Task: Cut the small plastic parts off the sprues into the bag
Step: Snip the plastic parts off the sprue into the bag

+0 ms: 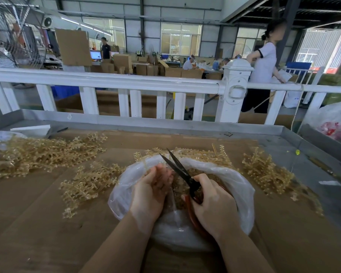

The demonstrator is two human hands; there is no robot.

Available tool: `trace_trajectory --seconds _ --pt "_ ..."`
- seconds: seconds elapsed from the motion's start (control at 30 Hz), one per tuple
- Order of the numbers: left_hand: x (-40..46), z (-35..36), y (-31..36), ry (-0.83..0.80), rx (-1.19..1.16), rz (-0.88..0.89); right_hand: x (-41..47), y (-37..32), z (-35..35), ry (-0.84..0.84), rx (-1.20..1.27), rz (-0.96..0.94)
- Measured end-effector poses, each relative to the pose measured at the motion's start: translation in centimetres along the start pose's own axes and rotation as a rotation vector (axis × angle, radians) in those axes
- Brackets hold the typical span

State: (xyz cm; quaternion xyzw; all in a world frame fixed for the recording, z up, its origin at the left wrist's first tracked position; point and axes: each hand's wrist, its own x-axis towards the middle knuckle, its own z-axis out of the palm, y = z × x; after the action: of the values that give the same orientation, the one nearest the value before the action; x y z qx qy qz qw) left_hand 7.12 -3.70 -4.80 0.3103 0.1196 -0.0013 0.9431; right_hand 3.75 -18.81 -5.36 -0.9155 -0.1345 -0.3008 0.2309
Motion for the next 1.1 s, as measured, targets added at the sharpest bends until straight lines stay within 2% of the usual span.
trace_trajectory --seconds 0.27,0.43,0.6,0.73,0.97,1.03,1.1 --pt "0.4 0.1 -0.3 -0.016 0.050 0.063 -0.1 0.2 -0.2 0.017 -0.009 -0.003" --pt "0.2 0.1 -0.2 -0.148 -0.010 0.035 -0.1 0.3 -0.2 0.045 0.025 0.021" --pt "0.3 0.1 -0.9 -0.083 0.112 0.116 -0.1 0.2 -0.3 0.107 0.063 0.006" --pt "0.6 0.0 -0.9 -0.027 0.103 0.151 -0.2 0.1 -0.2 0.107 0.073 -0.013" --pt "0.0 0.1 -0.1 -0.068 -0.015 0.092 -0.1 0.2 -0.1 0.155 0.080 0.000" --pt "-0.2 0.3 0.0 -0.106 -0.099 0.002 -0.2 0.2 -0.1 0.169 0.080 -0.001" --pt "0.4 0.2 -0.4 -0.111 -0.040 0.047 -0.1 0.2 -0.1 0.174 0.087 -0.007"
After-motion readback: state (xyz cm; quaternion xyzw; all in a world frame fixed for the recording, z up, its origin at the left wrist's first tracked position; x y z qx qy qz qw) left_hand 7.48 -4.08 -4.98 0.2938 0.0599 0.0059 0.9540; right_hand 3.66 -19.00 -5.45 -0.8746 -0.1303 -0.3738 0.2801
